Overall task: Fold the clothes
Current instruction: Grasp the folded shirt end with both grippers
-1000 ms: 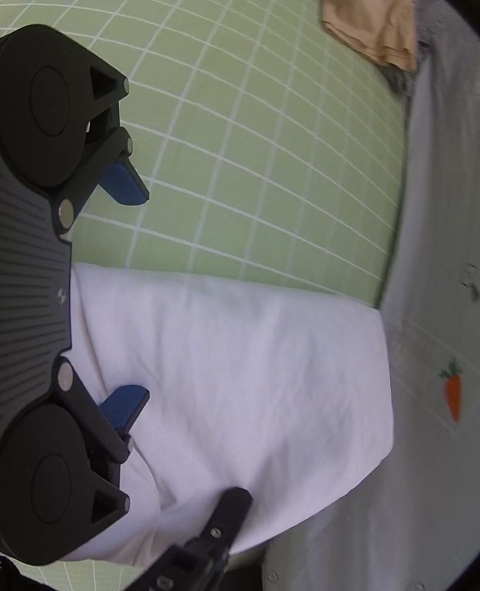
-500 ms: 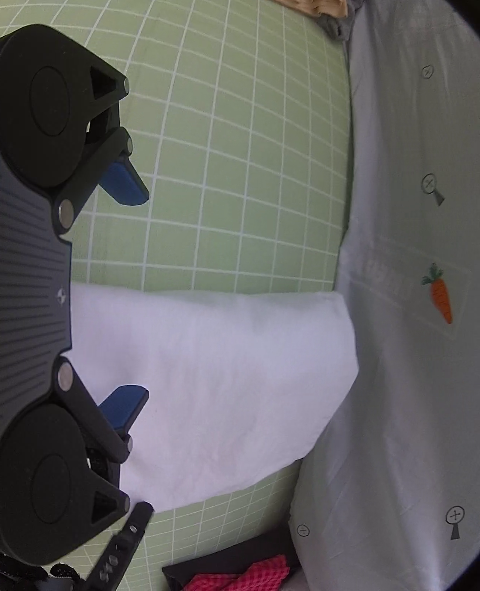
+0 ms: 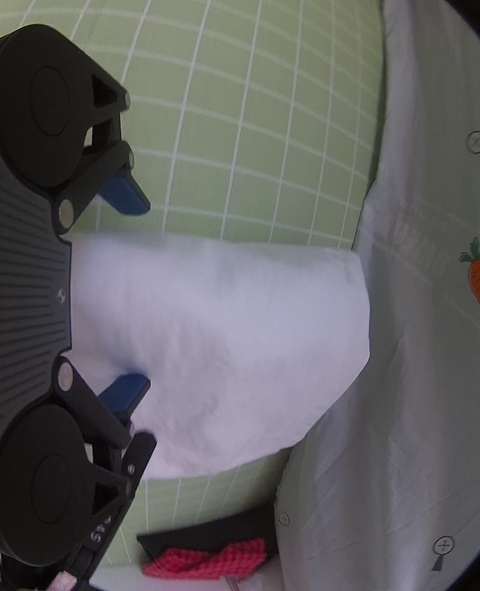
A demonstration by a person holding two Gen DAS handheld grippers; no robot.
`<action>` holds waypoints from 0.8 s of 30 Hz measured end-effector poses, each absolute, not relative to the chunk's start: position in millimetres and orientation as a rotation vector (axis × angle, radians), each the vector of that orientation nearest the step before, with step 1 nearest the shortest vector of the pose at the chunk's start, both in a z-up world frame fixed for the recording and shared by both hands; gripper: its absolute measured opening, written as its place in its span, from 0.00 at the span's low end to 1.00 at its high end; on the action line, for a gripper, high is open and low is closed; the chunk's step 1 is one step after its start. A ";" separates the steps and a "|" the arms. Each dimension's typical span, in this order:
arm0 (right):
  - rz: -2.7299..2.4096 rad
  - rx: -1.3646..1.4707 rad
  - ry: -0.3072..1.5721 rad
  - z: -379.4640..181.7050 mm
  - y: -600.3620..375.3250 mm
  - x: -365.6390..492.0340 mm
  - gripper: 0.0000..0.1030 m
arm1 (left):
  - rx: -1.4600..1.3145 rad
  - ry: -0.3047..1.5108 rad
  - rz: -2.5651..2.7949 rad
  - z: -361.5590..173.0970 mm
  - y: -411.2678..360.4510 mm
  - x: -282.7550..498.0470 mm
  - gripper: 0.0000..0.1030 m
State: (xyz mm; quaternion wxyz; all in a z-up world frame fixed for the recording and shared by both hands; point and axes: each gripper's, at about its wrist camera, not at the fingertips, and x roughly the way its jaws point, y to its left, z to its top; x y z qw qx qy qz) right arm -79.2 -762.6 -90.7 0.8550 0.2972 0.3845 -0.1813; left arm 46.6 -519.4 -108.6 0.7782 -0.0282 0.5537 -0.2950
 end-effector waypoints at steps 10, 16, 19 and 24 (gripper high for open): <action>-0.334 0.631 0.731 -61.8 -718.5 -102.8 0.13 | -0.056 1.148 -0.629 -87.5 -517.7 6.7 0.44; -0.318 0.659 0.693 -41.7 -687.1 -166.9 0.13 | -0.042 1.135 -0.621 -57.9 -489.7 -55.0 0.41; -0.305 0.659 0.682 -34.8 -672.7 -200.3 0.13 | -0.034 1.133 -0.610 -49.3 -475.2 -87.1 0.41; -0.272 0.658 0.673 -28.6 -654.6 -244.0 0.13 | -0.029 1.119 -0.581 -40.5 -456.2 -138.0 0.41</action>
